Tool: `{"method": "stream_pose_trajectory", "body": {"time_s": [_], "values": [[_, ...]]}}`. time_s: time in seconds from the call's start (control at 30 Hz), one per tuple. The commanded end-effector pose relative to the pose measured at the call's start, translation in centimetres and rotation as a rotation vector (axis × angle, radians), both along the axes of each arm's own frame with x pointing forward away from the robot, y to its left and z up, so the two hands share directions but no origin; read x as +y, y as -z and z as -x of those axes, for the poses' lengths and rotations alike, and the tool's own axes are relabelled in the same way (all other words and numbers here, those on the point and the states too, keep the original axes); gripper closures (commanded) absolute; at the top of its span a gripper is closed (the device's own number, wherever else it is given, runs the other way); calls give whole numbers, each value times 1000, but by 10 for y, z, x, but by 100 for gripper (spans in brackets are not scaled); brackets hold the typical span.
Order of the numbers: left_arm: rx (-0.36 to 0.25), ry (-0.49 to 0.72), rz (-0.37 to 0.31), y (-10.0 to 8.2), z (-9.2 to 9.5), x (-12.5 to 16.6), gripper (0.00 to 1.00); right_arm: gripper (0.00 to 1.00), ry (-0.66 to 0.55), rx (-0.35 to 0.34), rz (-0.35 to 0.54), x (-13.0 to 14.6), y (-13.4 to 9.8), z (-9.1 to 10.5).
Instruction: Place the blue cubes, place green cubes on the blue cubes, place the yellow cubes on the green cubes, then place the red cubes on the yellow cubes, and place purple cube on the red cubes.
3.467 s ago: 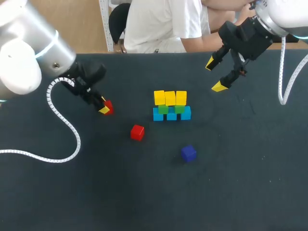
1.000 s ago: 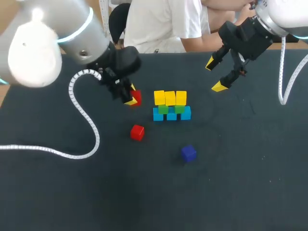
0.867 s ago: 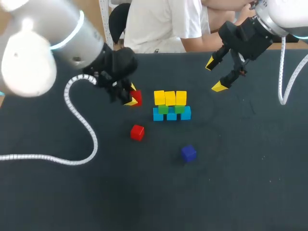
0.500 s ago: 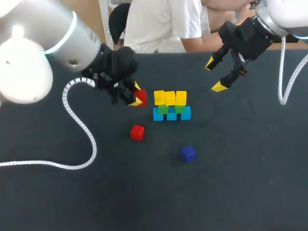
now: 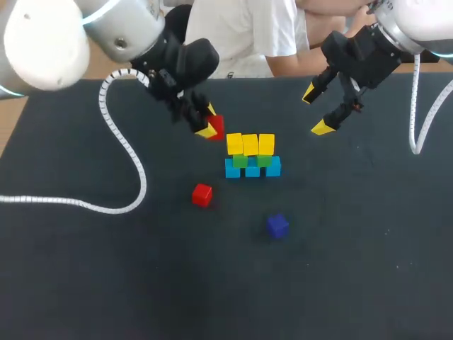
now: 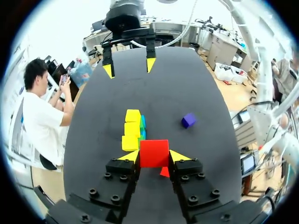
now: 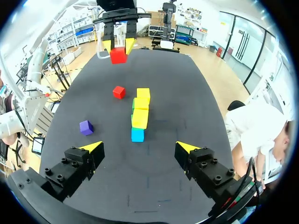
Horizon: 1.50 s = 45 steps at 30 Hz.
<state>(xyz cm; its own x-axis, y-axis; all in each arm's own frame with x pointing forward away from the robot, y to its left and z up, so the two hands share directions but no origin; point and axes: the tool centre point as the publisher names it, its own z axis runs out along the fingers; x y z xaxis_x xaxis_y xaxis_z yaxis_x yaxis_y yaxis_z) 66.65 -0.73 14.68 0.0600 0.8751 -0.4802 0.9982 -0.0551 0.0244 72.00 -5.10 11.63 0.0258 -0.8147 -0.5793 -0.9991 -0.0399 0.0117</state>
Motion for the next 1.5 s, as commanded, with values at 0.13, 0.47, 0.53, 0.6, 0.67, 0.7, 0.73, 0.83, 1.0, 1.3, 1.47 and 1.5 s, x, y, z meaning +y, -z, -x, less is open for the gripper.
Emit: {"method": "stream_pose_trajectory", "body": {"time_s": [0.13, 0.47, 0.53, 0.6, 0.67, 0.7, 0.73, 0.83, 1.0, 1.3, 1.47, 1.5], "values": [[-25, 13, -27, -3, 0, -3, 100, 0, -1, 0, -1, 0, 0, 0], [-25, 13, -27, -3, 0, -3, 100, 0, -1, 0, -1, 0, 0, 0], [-25, 13, -27, -3, 0, -3, 100, 0, -1, 0, -1, 0, 0, 0], [-25, 13, -27, -3, 0, -3, 100, 0, -1, 0, -1, 0, 0, 0], [-25, 13, -27, -3, 0, -3, 100, 0, -1, 0, -1, 0, 0, 0], [-25, 13, -27, -3, 0, -3, 100, 0, -1, 0, -1, 0, 0, 0], [-25, 13, -27, -3, 0, -3, 100, 0, -1, 0, -1, 0, 0, 0], [-25, 13, -27, -3, 0, -3, 100, 0, -1, 0, -1, 0, 0, 0], [-25, 13, -27, -3, 0, -3, 100, 0, -1, 0, -1, 0, 0, 0], [-60, -23, -1, -17, 13, -8, 100, 0, -1, 0, -1, 0, 0, 0], [-16, -59, 17, -18, 26, -12, 100, 0, -1, 0, -1, 0, 0, 0], [-6, -62, 13, -18, 29, -14, 100, 0, -1, 0, -1, 0, 0, 0]]}}
